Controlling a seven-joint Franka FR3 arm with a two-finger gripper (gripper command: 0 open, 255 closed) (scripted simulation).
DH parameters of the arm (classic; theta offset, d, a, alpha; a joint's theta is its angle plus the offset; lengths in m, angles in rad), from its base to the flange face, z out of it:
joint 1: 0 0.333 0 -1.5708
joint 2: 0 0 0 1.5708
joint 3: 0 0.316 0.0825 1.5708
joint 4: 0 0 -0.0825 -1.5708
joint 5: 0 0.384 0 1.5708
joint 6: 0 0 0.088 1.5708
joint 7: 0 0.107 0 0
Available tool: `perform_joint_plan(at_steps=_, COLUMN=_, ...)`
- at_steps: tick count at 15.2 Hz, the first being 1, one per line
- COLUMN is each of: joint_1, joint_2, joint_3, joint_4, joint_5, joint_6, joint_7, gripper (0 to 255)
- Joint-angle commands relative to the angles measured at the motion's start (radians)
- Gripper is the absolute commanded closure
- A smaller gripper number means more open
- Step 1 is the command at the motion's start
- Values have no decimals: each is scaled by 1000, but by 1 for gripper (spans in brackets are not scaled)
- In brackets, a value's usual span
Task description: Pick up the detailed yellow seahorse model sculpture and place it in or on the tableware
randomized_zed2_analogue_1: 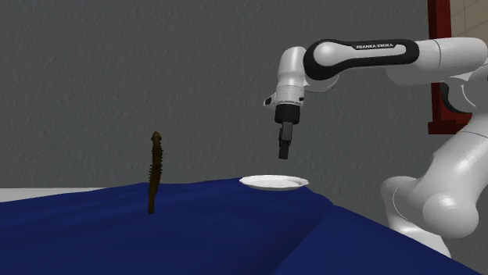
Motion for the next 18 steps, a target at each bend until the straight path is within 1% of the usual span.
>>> perform_joint_plan(at_steps=1, joint_1=0, joint_2=0, joint_3=0, joint_4=0, joint_5=0, joint_6=0, joint_7=0, gripper=0)
perform_joint_plan(at_steps=6, joint_1=16, joint_2=88, joint_3=120, joint_4=91, joint_5=42, joint_6=15, joint_7=160, gripper=0)
perform_joint_plan(at_steps=10, joint_1=20, joint_2=180, joint_3=211, joint_4=190, joint_5=56, joint_6=22, joint_7=288, gripper=0)
perform_joint_plan(at_steps=14, joint_1=16, joint_2=290, joint_3=301, joint_4=312, joint_5=48, joint_6=21, joint_7=417, gripper=0)
perform_joint_plan(at_steps=18, joint_1=10, joint_2=420, joint_3=389, joint_4=458, joint_5=13, joint_6=7, joint_7=553, gripper=0)
